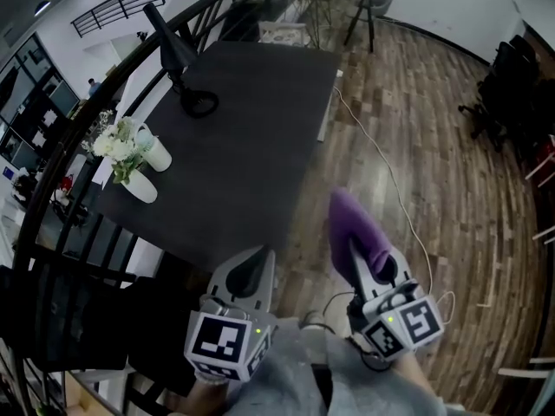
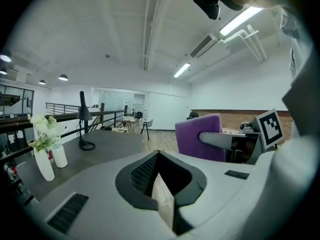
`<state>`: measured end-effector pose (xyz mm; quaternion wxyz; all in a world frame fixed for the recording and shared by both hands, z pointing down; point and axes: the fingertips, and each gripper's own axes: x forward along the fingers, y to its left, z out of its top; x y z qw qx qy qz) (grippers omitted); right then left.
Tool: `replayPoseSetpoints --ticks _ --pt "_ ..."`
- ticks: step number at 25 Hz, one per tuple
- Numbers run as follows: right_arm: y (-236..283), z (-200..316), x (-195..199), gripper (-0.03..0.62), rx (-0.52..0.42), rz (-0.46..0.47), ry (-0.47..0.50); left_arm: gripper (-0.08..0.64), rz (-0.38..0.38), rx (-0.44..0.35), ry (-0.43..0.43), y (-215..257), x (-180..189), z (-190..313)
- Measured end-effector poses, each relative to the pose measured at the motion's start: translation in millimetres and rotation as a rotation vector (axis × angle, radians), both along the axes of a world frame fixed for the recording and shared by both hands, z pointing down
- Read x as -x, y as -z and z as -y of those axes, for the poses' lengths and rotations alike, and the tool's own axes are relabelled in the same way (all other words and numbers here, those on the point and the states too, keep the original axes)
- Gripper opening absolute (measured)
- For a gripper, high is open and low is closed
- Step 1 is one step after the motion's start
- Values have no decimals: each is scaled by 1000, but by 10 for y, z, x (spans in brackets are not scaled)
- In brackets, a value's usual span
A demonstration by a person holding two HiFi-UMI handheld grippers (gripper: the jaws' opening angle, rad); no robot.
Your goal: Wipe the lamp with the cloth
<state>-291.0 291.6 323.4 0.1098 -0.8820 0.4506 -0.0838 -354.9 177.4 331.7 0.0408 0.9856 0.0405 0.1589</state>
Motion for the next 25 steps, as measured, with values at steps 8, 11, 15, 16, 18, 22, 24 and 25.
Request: replayPoseSetpoints --ticks 8,11,15,16,18,22,24,25 --pt "0 -289 -194 49 0 -6 -16 0 -9 10 4 24 -224 -198" --pt "-8 -454 -285 49 2 -12 -25 0 -19 19 1 56 -347 -336" --pt "-50 -661 -402 49 1 -13 -37 0 -22 25 -8 46 -498 -515" --pt "-60 -716 -429 51 2 -13 -39 0 -25 22 -8 49 -535 -561" --pt "-77 -835 -486 50 7 -18 -48 0 -32 20 -9 53 -603 -662" --pt "-105 -1046 -573 49 -2 -12 -73 0 -37 13 -26 52 -709 -843" --pt "-115 -1103 -608 49 -9 -10 -80 0 -37 4 -34 58 -769 -893" --pt "-122 -1121 -627 49 -12 -10 -85 0 -36 -2 -38 58 -803 -909"
